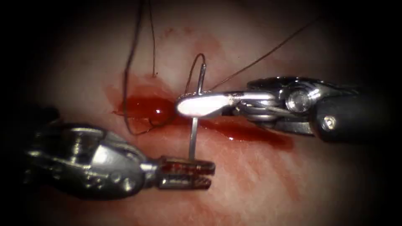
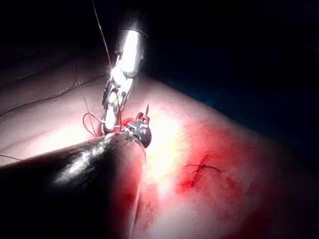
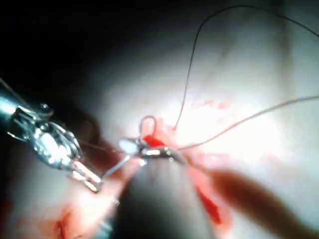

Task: Wound Closure

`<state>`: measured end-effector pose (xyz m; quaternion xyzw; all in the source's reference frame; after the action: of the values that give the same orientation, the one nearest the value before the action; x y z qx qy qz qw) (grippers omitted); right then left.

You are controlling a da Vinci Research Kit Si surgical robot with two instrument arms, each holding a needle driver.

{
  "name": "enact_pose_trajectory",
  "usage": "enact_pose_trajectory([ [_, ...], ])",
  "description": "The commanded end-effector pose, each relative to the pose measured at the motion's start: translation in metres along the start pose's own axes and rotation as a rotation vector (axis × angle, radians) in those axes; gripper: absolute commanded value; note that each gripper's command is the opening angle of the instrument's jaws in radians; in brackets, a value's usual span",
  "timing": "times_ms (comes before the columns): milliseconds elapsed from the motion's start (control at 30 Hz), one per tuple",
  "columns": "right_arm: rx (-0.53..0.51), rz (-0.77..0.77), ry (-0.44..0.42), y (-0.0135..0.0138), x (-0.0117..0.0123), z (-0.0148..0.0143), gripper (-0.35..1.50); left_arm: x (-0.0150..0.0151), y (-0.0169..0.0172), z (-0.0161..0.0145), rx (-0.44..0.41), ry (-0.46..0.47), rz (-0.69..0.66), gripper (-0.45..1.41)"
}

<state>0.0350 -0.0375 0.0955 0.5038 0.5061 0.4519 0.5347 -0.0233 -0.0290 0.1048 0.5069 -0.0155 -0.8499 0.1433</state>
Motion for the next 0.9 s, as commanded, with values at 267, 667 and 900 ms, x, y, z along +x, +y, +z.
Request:
enact_pose_trajectory([
  [267, -0.074, -0.189, 0.015, 0.0043, 0.0009, 0.0005, -0.35, -0.0022, 0.0009, -0.0004, -0.047, 0.025, -0.178, -0.08],
  [667, -0.166, -0.394, -0.001, 0.0069, 0.0028, 0.0022, -0.35, -0.0096, 0.0028, -0.0037, -0.156, -0.058, -0.606, -0.15],
  [900, -0.243, -0.464, 0.022, 0.0081, 0.0042, 0.0018, -0.35, -0.0097, 0.0042, -0.0037, -0.199, -0.092, -0.596, -0.20],
])
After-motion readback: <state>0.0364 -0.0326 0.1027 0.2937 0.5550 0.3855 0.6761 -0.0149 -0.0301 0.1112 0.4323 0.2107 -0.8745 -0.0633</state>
